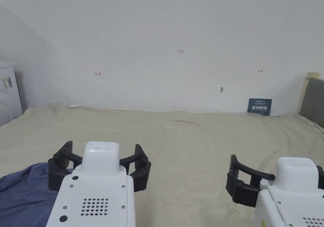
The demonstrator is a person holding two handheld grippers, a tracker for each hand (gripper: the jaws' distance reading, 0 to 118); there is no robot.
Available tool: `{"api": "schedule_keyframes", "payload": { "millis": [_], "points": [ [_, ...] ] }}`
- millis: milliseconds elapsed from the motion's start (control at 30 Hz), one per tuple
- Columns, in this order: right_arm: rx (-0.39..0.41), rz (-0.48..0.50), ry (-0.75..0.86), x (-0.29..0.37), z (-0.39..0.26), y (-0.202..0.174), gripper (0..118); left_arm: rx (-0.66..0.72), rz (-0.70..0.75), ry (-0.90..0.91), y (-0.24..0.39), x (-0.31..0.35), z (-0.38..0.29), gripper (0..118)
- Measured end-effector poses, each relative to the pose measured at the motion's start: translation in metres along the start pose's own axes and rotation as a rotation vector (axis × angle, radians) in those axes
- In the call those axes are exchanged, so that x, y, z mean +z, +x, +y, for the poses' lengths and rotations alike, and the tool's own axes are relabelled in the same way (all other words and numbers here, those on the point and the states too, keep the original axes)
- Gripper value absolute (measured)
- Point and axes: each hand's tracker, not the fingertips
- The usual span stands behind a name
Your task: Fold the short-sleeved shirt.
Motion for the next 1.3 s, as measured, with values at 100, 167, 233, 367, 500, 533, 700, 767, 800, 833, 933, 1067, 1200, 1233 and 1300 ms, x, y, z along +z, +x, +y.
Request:
{"api": "schedule_keyframes", "payload": {
  "millis": [100, 167, 233, 367, 500, 533, 700, 767, 800, 833, 933, 1067, 1200, 1233, 1300],
  "points": [
    [-0.114, -0.022, -0.028, -0.001, -0.001, 0.005, 118, -0.113, -0.005, 0.041, 0.012, 0.005, 0.004, 118],
    [-0.652, 0.005, -0.225, -0.008, -0.002, 0.032, 118, -0.667, 0.206, 0.3, 0.051, 0.013, -0.01, 118],
    [-1.36, -0.018, -0.444, -0.021, -0.039, 0.069, 118, -1.142, 0.194, 0.583, 0.07, 0.015, -0.039, 118],
    [-1.539, -0.063, -0.565, -0.032, -0.086, 0.091, 118, -1.318, 0.059, 0.606, 0.075, 0.018, -0.053, 118],
    [-1.432, -0.14, -0.505, -0.021, -0.087, 0.098, 118, -1.219, 0.033, 0.519, 0.074, 0.015, -0.052, 118],
    [-1.421, -0.129, -0.505, -0.021, -0.085, 0.097, 118, -1.253, 0.043, 0.523, 0.074, 0.013, -0.056, 118],
    [-1.428, -0.148, -0.468, -0.022, -0.078, 0.103, 118, -1.283, 0.057, 0.527, 0.069, 0.009, -0.06, 118],
    [-1.338, -0.14, -0.478, -0.023, -0.069, 0.102, 118, -1.106, 0.044, 0.417, 0.069, 0.009, -0.048, 118],
    [-1.191, -0.123, -0.423, -0.022, -0.059, 0.097, 118, -0.877, 0.019, 0.339, 0.063, 0.008, -0.035, 118],
    [-0.947, -0.121, -0.333, -0.019, -0.044, 0.086, 118, -0.648, 0.0, 0.239, 0.055, 0.006, -0.023, 118],
    [-0.109, -0.16, 0.111, 0.002, -0.027, 0.033, 118, 0.045, -0.065, 0.046, 0.014, -0.003, -0.013, 118],
    [-0.161, -0.071, 0.033, -0.001, -0.018, 0.027, 118, 0.049, 0.052, 0.07, 0.0, -0.003, -0.034, 118],
    [-0.086, -0.121, 0.034, -0.005, -0.034, 0.026, 118, 0.097, 0.016, -0.007, -0.004, -0.005, -0.039, 118],
    [-0.06, -0.131, 0.02, -0.007, -0.037, 0.026, 118, 0.105, 0.026, -0.022, -0.005, -0.006, -0.04, 118],
    [-0.044, -0.133, -0.014, -0.009, -0.041, 0.022, 118, 0.099, 0.042, -0.041, -0.005, -0.008, -0.039, 118]
  ]
}}
